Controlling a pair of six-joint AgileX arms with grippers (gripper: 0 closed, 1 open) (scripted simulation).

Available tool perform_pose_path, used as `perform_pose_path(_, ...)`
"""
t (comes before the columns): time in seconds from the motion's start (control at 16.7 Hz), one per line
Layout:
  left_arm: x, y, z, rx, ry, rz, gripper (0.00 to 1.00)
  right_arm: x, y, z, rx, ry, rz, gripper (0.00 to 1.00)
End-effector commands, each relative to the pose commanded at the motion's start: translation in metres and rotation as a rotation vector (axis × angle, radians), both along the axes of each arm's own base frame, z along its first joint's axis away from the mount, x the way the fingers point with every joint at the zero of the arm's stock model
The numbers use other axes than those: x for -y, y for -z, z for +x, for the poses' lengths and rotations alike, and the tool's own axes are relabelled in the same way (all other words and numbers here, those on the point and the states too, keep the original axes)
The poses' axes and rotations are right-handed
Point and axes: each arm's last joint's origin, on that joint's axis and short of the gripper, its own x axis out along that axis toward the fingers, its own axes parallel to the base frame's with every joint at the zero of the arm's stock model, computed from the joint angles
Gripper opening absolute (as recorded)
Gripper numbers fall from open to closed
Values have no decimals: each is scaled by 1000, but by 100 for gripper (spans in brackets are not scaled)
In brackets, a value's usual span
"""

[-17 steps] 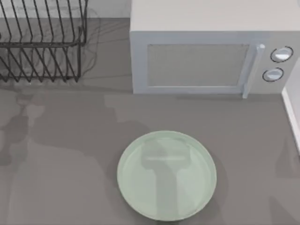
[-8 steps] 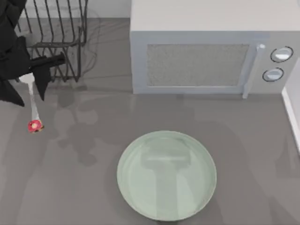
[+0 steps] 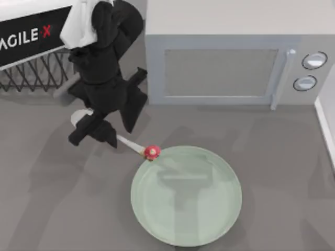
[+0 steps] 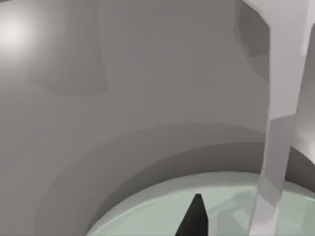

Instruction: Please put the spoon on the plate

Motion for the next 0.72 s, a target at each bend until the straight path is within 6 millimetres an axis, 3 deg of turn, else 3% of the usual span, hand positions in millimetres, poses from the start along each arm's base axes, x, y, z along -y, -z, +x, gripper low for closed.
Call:
perform_pose_path(0.36, 73, 10, -46, -42, -339, 100, 0, 0, 0, 0, 0, 0, 0, 100)
perform_pose_path(0.72, 112, 9, -77, 21, -567, 158, 0, 0, 0, 0, 0, 0, 0, 100)
